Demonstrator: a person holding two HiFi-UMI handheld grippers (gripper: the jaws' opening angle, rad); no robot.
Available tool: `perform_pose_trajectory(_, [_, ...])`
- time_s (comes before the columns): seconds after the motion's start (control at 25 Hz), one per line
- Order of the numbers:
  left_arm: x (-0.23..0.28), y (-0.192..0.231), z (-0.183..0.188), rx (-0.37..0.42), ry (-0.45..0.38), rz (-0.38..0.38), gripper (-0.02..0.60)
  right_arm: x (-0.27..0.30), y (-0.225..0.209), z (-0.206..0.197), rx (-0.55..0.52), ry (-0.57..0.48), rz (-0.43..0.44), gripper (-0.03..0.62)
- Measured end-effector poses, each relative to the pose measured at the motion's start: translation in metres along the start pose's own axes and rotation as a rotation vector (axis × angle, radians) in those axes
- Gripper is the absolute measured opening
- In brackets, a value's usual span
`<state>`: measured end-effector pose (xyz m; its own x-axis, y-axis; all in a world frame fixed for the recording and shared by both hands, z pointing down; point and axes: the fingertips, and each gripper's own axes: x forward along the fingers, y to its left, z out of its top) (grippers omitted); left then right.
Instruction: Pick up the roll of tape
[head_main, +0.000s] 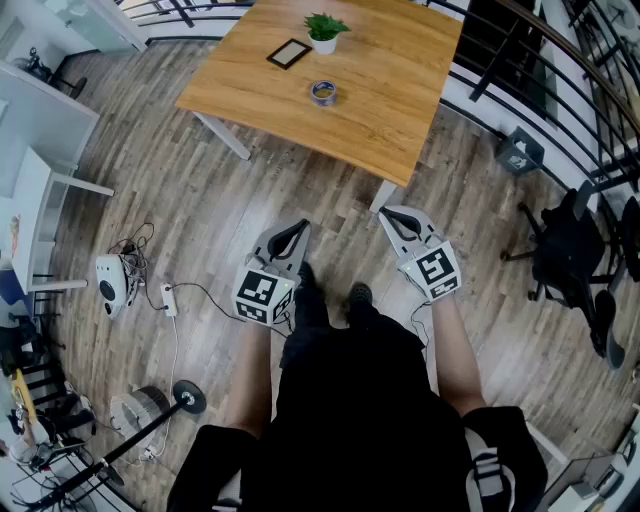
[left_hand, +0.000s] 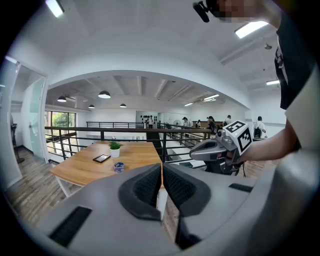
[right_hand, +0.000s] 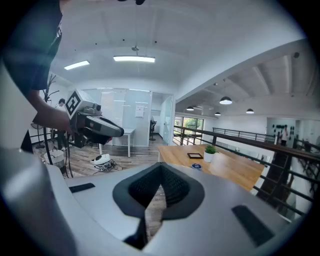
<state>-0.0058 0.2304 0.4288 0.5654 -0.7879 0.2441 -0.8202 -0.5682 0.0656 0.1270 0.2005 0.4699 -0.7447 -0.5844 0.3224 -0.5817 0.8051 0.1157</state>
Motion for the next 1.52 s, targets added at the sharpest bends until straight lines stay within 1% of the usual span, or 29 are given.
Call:
perform_pose_trajectory(0.12, [-0.001, -0.007, 0.001, -0.007, -0.007, -0.002, 0.029, -0.004, -0.001, -0.006, 0.004, -0.009, 0.0, 0.008])
perform_pose_trajectory(0.32, [0.0, -0.016, -0.006, -0.005, 0.012, -0.003, 0.029, -0.011, -0.002, -0.01, -0.008, 0.008, -0.008, 0.008])
perform_pose_trajectory(0.6, [0.009, -0.025, -0.003, 0.005, 0.007, -0.017, 0.029, -0.016, 0.003, -0.016, -0.033, 0.036, 0.016, 0.008])
perform_pose_trajectory(0.72, [0.013, -0.03, 0.0, 0.013, 0.004, -0.021, 0.029, -0.019, -0.003, -0.017, -0.029, 0.038, 0.012, 0.008])
perform_pose_trajectory(0.92, [0.014, -0.036, 0.0, 0.012, 0.005, -0.03, 0.028, -0.022, -0.004, -0.016, -0.031, 0.04, 0.032, 0.006])
perform_pose_trajectory(1.16, [0.011, -0.039, -0.004, 0.004, 0.007, -0.015, 0.028, -0.02, -0.004, -0.018, -0.045, 0.033, 0.035, 0.008])
perform_pose_trajectory(1.28, [0.012, -0.046, -0.007, -0.013, -0.001, -0.027, 0.028, -0.018, -0.001, -0.021, -0.064, 0.051, 0.047, 0.008])
perform_pose_trajectory(1.4, [0.014, -0.053, -0.008, -0.006, -0.002, -0.046, 0.029, -0.017, 0.001, -0.02, -0.07, 0.043, 0.053, 0.008])
perform_pose_trajectory(1.52, [0.016, -0.059, -0.008, 0.008, -0.009, -0.059, 0.031, -0.017, 0.001, -0.019, -0.068, 0.028, 0.049, 0.028])
